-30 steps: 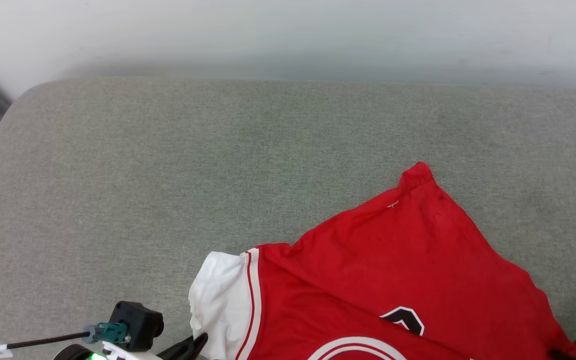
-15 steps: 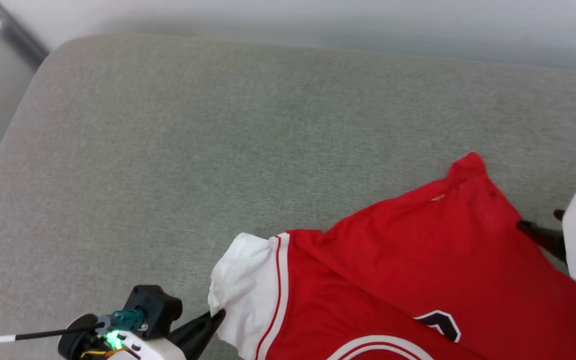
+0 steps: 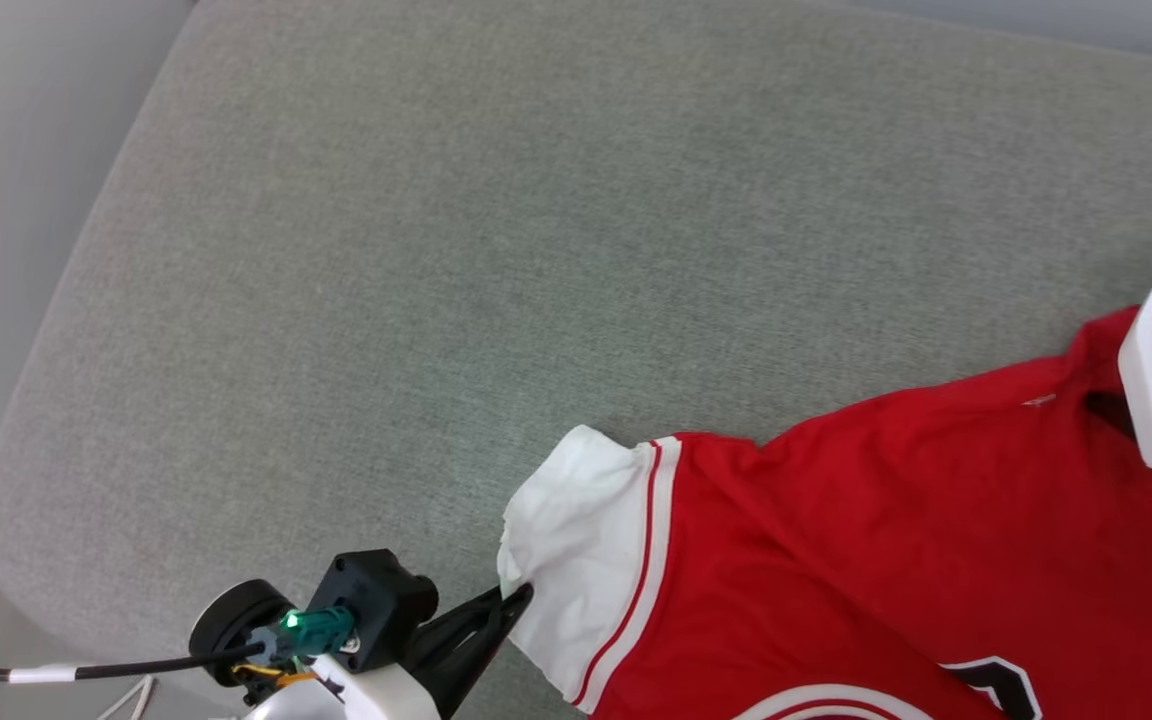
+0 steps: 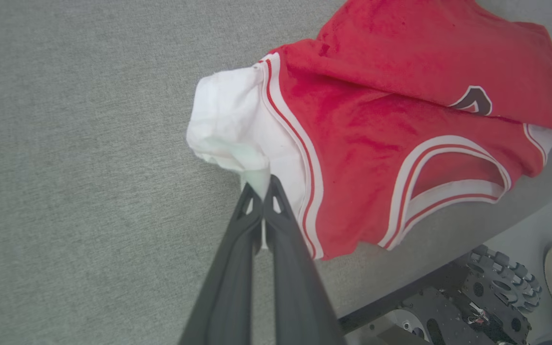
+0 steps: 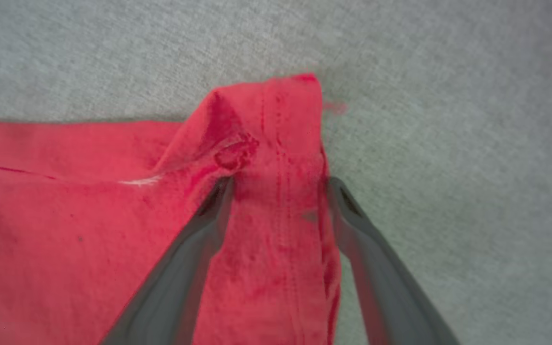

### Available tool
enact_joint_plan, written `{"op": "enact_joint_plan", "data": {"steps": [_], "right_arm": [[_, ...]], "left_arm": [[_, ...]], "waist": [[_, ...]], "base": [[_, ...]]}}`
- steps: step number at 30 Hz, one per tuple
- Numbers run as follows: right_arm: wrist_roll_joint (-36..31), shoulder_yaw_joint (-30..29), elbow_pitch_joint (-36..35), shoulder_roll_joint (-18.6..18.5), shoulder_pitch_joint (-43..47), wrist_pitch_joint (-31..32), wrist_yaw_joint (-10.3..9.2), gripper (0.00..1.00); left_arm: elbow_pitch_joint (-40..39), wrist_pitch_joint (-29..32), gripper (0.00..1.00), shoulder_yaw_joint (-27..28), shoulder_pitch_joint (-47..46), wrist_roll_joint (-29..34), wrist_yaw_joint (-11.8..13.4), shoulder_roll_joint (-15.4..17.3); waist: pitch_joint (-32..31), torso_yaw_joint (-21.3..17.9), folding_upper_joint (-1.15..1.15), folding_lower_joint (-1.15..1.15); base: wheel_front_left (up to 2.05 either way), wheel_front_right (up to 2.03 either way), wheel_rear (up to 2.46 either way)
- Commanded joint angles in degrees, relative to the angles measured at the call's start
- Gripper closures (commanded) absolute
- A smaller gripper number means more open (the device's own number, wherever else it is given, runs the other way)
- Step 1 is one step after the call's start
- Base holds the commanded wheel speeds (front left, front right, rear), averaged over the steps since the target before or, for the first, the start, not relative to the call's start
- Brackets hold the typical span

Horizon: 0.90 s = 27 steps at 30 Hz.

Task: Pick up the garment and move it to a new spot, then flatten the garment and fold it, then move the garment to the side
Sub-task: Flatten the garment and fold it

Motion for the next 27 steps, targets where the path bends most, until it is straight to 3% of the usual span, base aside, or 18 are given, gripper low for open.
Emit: {"op": "enact_joint_plan", "data": {"steps": [1,6,10,11,12,13,27], "right_arm": [[-0.4,0.4,1.6,-0.9,0.0,-0.6,-0.02,0.0],[1.6,-0.5,6.6,0.7,1.5,-1.5,-0.02,0.0],[1.8,1.5,8.4,-0.3,3.2,-0.9,-0.02,0.0],[2.1,1.8,8.7,-0.5,3.6,-0.9,-0.02,0.09],[2.5,2.2,9.1,-0.6,4.0,-0.7,-0.02,0.7],[3.0,2.6,9.3,-0.7,4.2,-0.6,-0.02,1.0],[7.7,4.2,7.5,-3.9,-0.4,-11.8,-0.02,1.0]], "left_arm": [[0.3,-0.4,1.0,-0.1,-1.0,0.4,-0.1,-0.4],[1.4,-1.6,1.0,-0.1,-1.5,0.5,-0.3,-1.3],[2.4,-2.2,1.0,-0.1,-1.9,0.3,-0.7,-1.5],[2.7,-2.3,1.0,0.0,-2.0,0.3,-0.8,-1.5],[2.9,-2.4,1.0,0.0,-2.0,0.3,-0.9,-1.6],[3.1,-2.5,1.0,-0.1,-2.0,0.2,-1.0,-1.7],[3.2,-3.1,1.0,1.8,-2.4,0.0,-0.3,0.0]], "waist": [[1.8,1.9,0.0,-0.01],[2.8,3.1,0.0,-0.01],[3.0,3.3,0.0,-0.01],[2.9,3.3,0.0,-0.01],[2.8,3.3,0.0,-0.01],[2.7,3.2,0.0,-0.01],[-5.5,0.2,0.0,-0.01]], "base": [[0.0,0.0,0.0],[0.0,0.0,0.0],[0.0,0.0,0.0],[0.0,0.0,0.0],[0.0,0.0,0.0],[0.0,0.0,0.0],[0.0,0.0,0.0]]}}
